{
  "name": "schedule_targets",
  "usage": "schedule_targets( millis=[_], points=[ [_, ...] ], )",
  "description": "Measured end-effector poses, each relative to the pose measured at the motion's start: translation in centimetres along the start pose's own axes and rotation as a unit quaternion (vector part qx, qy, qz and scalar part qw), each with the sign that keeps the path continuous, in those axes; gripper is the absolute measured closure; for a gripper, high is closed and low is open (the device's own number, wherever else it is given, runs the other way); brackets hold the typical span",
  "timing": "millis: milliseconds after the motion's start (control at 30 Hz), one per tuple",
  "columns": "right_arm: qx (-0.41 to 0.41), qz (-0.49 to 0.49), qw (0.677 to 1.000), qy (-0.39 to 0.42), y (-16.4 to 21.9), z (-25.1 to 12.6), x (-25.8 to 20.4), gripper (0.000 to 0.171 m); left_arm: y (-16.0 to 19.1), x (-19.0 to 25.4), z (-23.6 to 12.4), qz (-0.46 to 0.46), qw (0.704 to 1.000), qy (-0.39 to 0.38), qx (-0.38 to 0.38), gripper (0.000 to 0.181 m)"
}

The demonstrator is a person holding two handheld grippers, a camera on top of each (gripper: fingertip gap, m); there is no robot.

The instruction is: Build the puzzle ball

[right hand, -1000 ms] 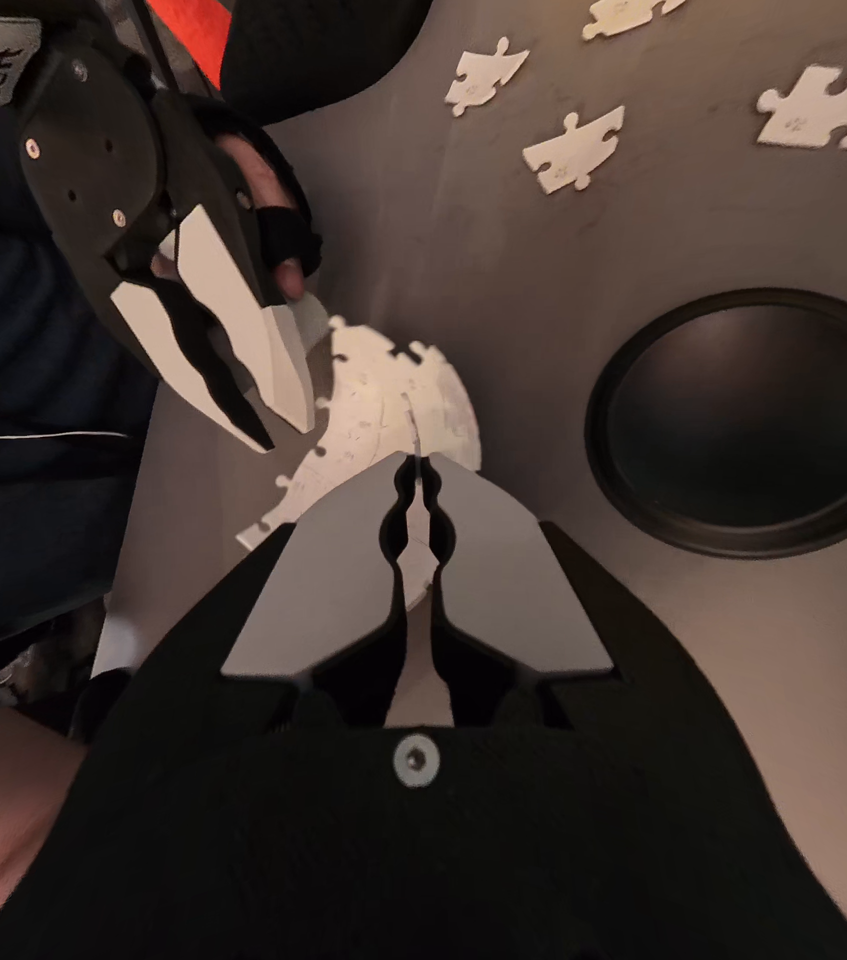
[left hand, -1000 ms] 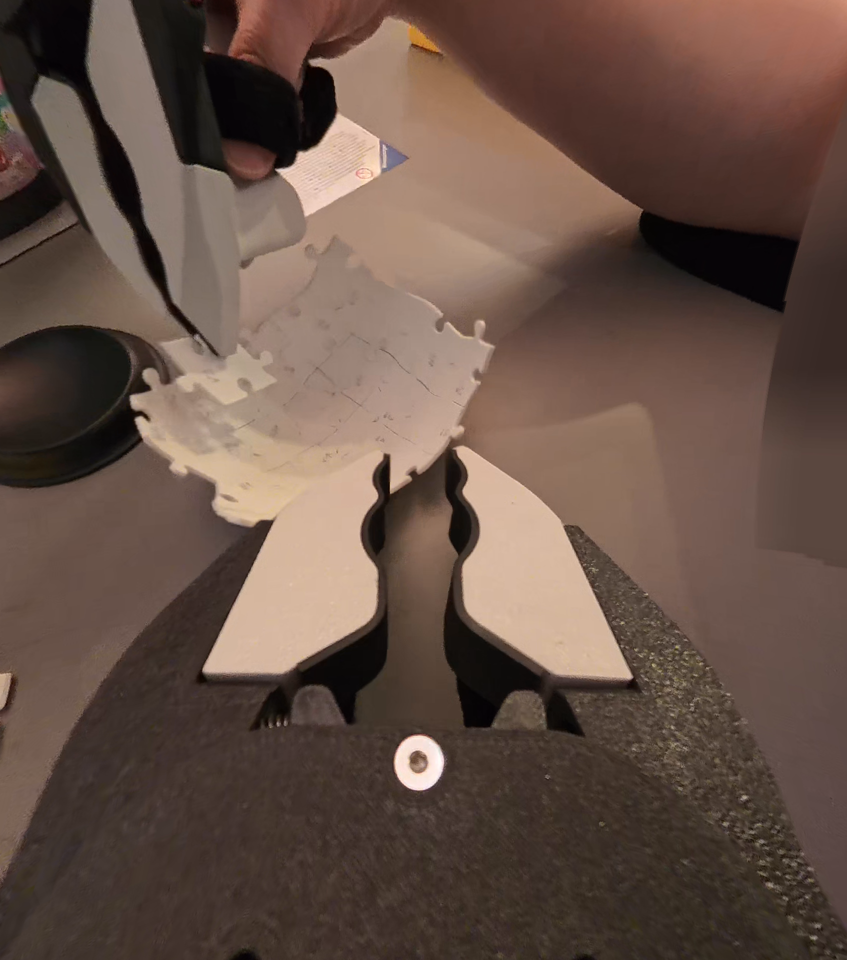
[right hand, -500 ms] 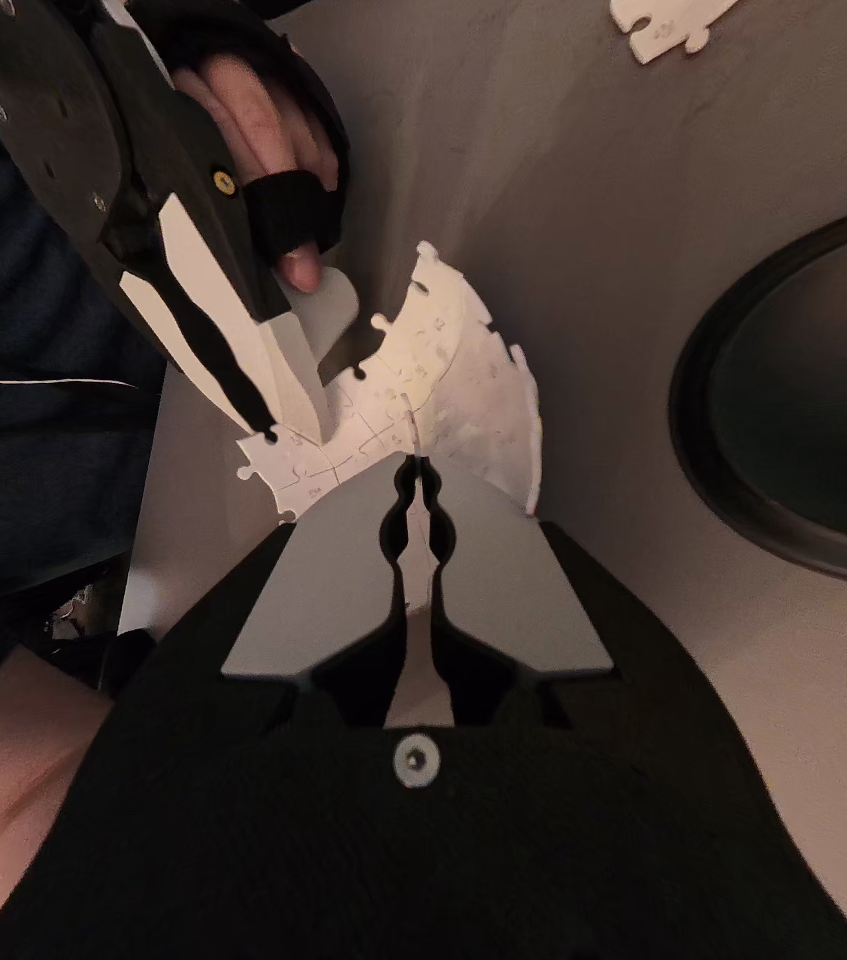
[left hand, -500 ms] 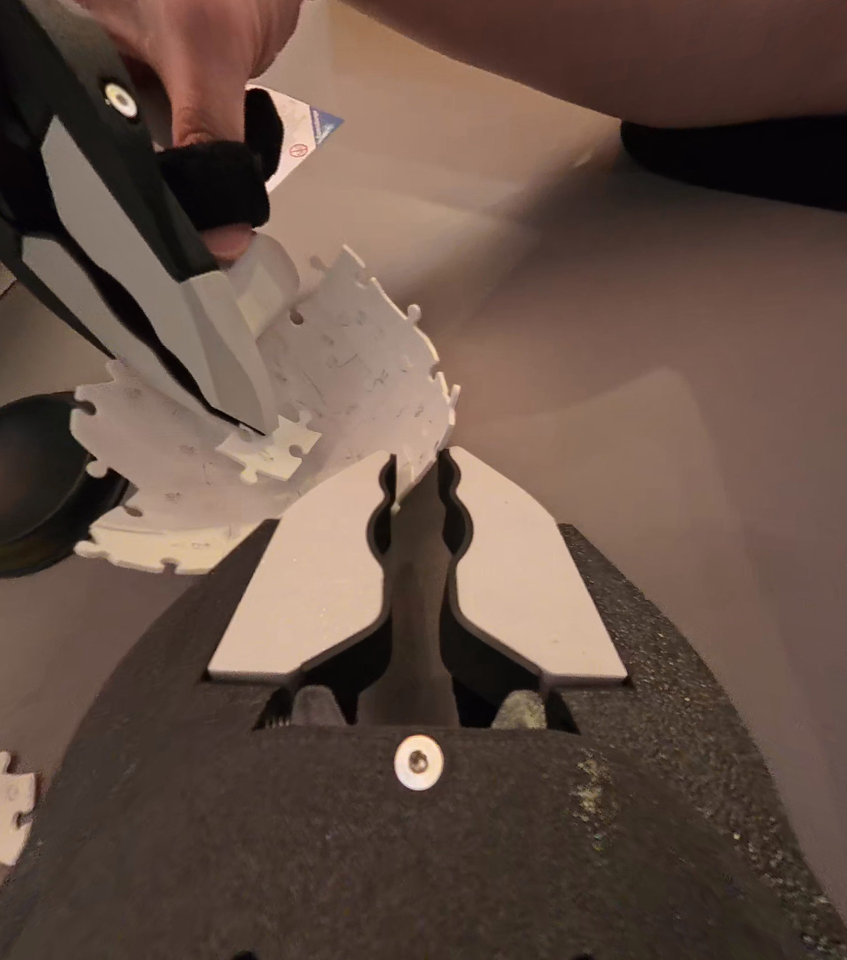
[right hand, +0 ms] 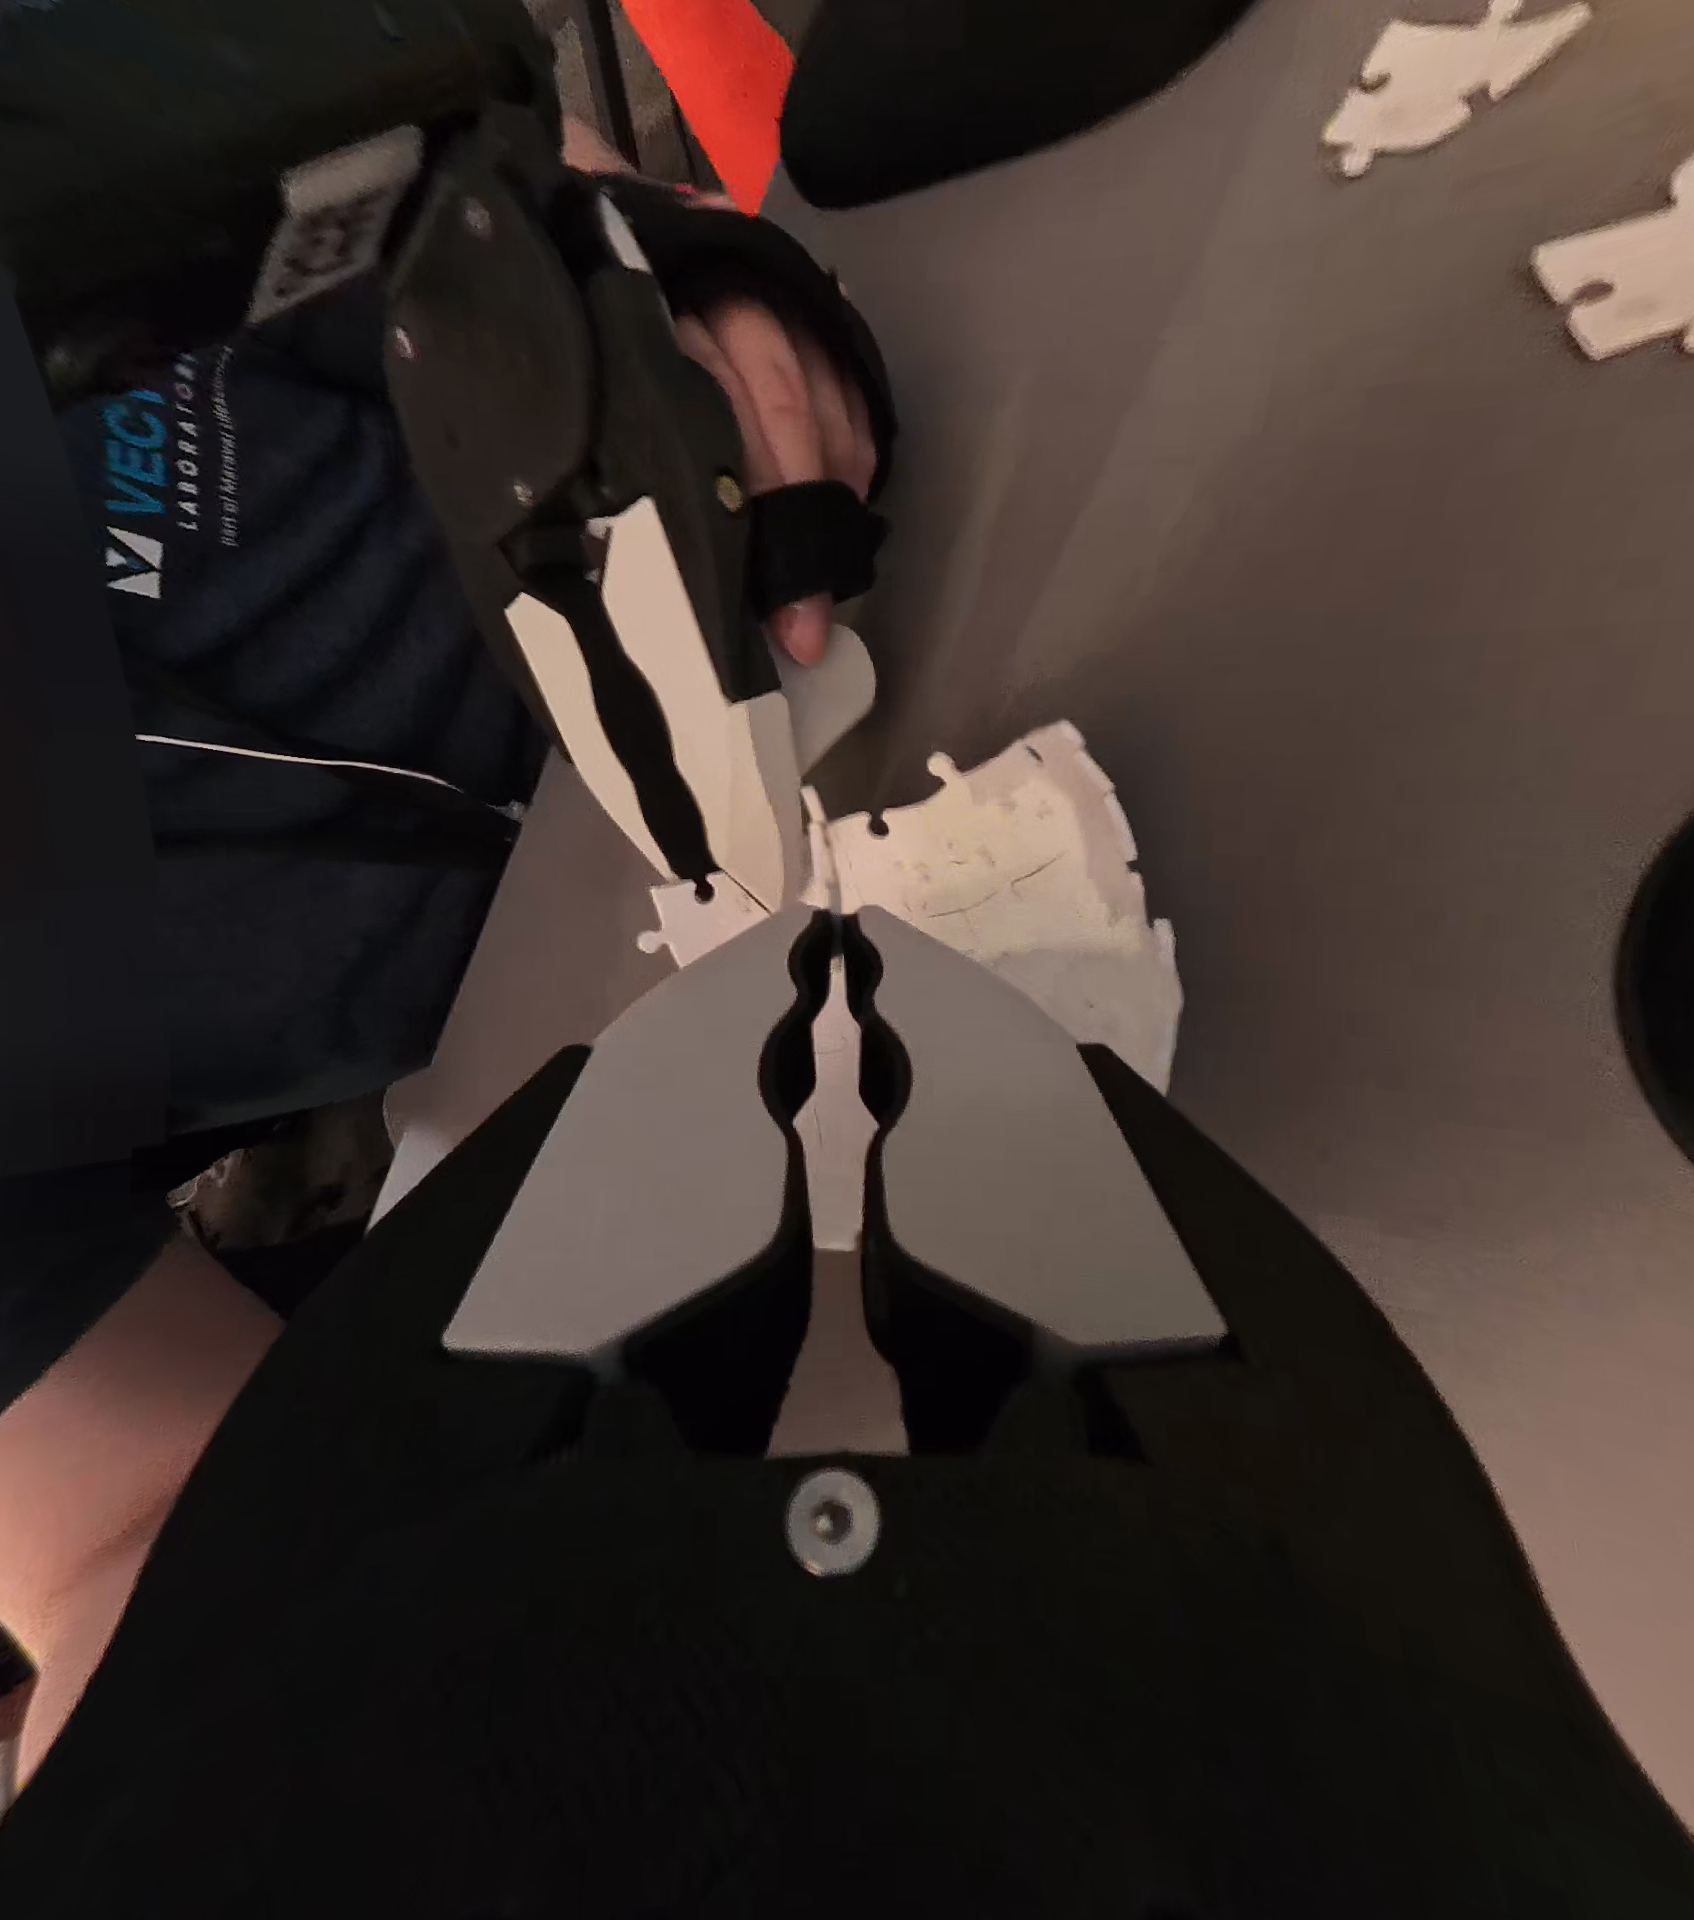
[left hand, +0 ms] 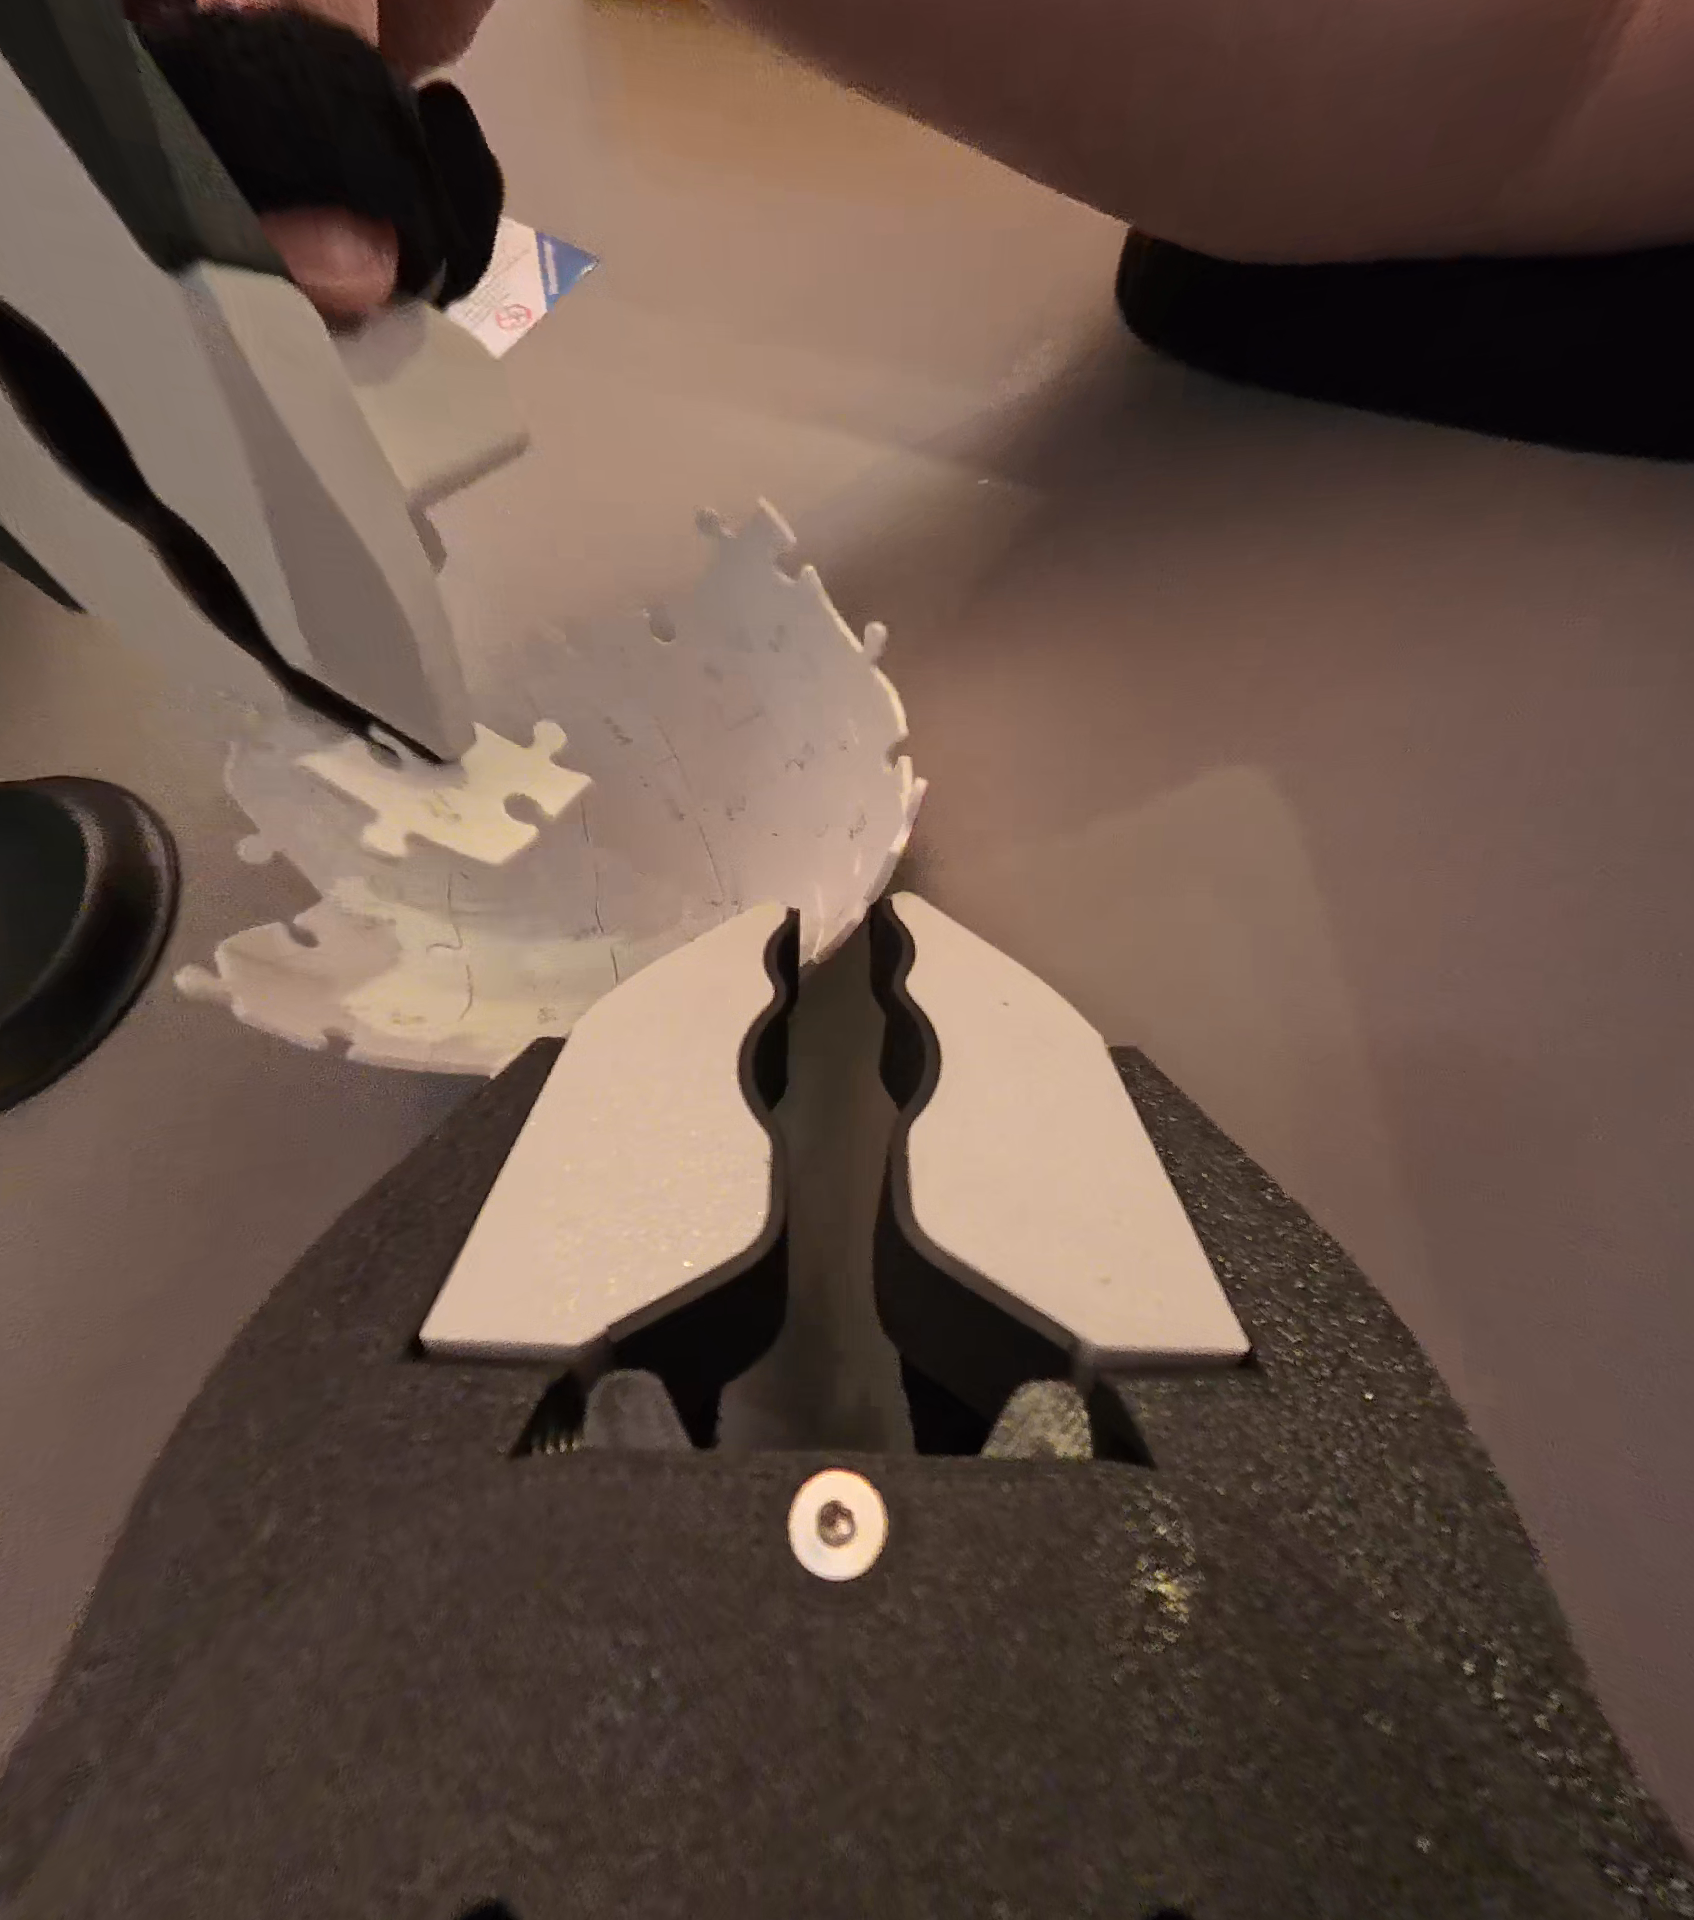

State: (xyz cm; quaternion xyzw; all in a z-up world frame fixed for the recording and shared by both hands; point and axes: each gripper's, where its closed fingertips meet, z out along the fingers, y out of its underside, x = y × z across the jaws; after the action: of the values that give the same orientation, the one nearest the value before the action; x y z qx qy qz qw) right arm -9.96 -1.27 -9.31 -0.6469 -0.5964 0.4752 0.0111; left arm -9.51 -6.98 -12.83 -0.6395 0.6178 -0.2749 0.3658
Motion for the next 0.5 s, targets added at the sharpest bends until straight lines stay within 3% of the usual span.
schedule_targets(
  millis=[300, 500],
  points=[
    [0.053, 0.040, 0.992, 0.104, -0.2, -1.0, -0.7, 0.168, -0.7, 3.7, -0.6, -0.016, 1.000, 0.009, 0.011, 0.170],
    [0.111, 0.061, 0.985, 0.121, 0.1, -1.3, -0.8, 0.168, -0.7, 4.4, -0.8, -0.022, 0.999, 0.014, 0.019, 0.171]
  ],
)
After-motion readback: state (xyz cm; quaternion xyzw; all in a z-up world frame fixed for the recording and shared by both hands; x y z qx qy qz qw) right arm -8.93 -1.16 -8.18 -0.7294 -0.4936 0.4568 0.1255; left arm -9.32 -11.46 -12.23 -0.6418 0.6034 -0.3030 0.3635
